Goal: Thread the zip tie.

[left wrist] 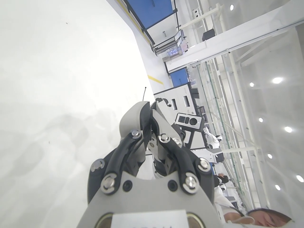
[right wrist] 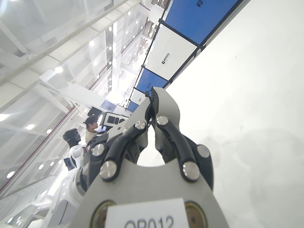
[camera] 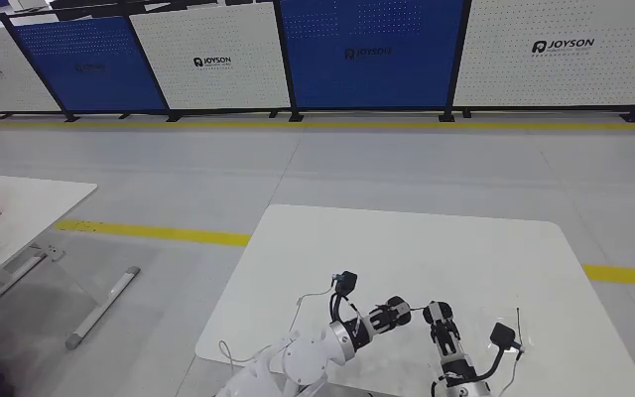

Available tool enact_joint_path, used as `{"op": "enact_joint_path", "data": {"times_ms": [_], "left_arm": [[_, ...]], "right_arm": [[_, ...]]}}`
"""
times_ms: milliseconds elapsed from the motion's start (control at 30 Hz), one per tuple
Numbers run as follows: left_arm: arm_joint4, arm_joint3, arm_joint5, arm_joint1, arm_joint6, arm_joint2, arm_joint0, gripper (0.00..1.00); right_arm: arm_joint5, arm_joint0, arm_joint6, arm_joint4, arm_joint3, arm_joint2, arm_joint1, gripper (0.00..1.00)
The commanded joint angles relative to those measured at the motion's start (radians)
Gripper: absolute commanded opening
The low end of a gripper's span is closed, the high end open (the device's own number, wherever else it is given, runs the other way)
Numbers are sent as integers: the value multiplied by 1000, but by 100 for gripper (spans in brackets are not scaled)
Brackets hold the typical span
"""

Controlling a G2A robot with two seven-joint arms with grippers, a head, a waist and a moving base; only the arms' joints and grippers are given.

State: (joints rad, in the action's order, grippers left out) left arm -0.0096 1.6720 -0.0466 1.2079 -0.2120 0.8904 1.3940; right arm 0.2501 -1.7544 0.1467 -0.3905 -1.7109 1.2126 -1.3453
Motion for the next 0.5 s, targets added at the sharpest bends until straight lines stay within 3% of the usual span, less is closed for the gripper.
{"op": "enact_joint_path", "data": {"times_ms": [0, 133, 467], "left_arm": [[1, 0, 0, 0, 1, 2, 1, 38], [1, 2, -3, -1, 4, 7, 5, 40], [-4, 6, -16, -3, 14, 25, 16, 22]], "right_arm": [[-2, 0, 1, -3, 0, 0, 0, 0], [-13, 1, 10, -13, 3, -1, -1, 0], [-27, 1, 24, -20, 9, 3, -2, 0]]}}
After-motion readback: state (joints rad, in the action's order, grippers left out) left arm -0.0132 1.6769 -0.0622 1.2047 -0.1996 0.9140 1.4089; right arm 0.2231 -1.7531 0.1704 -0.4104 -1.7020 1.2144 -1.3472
